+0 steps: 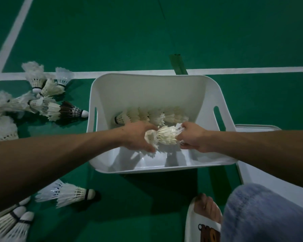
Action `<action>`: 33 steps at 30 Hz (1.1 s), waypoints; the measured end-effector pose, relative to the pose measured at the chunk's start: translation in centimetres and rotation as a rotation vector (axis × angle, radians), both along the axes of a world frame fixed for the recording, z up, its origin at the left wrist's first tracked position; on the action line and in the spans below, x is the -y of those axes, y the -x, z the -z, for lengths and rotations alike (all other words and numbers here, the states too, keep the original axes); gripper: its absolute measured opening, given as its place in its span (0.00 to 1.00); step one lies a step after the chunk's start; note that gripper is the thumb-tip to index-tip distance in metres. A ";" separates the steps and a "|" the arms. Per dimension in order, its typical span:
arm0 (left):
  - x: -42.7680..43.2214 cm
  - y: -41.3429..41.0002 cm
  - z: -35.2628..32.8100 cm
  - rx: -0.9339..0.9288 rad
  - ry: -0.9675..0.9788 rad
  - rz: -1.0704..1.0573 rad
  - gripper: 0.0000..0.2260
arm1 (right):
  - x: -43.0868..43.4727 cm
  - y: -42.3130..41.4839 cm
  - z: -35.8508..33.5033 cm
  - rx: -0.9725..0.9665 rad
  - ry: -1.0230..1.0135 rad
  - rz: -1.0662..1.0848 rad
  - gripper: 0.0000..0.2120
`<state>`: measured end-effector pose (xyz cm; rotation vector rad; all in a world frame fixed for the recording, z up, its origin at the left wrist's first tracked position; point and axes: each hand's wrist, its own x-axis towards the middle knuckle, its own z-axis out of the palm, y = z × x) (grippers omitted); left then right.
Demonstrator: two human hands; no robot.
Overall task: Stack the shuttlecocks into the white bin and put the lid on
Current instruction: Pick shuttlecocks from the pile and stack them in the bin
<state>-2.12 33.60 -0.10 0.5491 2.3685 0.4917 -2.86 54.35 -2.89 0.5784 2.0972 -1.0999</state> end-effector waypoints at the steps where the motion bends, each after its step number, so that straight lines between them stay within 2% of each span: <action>1: -0.2 -0.2 0.2 0.005 0.043 0.035 0.35 | 0.2 -0.1 0.1 -0.012 -0.016 -0.019 0.25; 4: -0.3 0.2 0.5 -0.004 0.118 0.077 0.35 | 0.6 0.0 0.1 -0.034 -0.048 -0.057 0.25; 10: 0.2 0.9 0.4 0.006 0.121 0.104 0.35 | 0.4 -0.2 -0.2 -0.044 -0.046 -0.100 0.31; 13: 0.3 1.1 0.0 0.014 0.086 0.089 0.35 | -0.2 0.1 -0.8 -0.057 -0.057 -0.152 0.30; 16: 0.8 1.1 0.4 0.013 0.061 0.044 0.36 | -0.3 0.0 -1.8 -0.075 -0.149 -0.273 0.22; 18: 0.8 1.1 0.5 0.004 0.058 0.020 0.36 | -0.4 -0.2 -2.2 -0.086 -0.279 -0.386 0.14; 20: 0.6 0.6 0.0 -0.039 0.046 0.007 0.37 | -0.6 -1.1 -3.2 -0.100 -0.392 -0.454 0.10; 24: 1.1 -0.5 -2.4 -0.220 0.044 -0.010 0.37 | 0.0 -1.8 -5.8 -0.308 -0.581 -0.592 0.18; 29: 4.4 -2.5 -7.3 -0.406 0.024 -0.125 0.36 | 5.3 -3.1 -10.6 -0.563 -0.469 -0.825 0.26; 33: 8.4 -4.3 -10.5 -0.476 0.023 -0.263 0.35 | 10.1 -4.1 -14.2 -0.707 -0.402 -0.860 0.27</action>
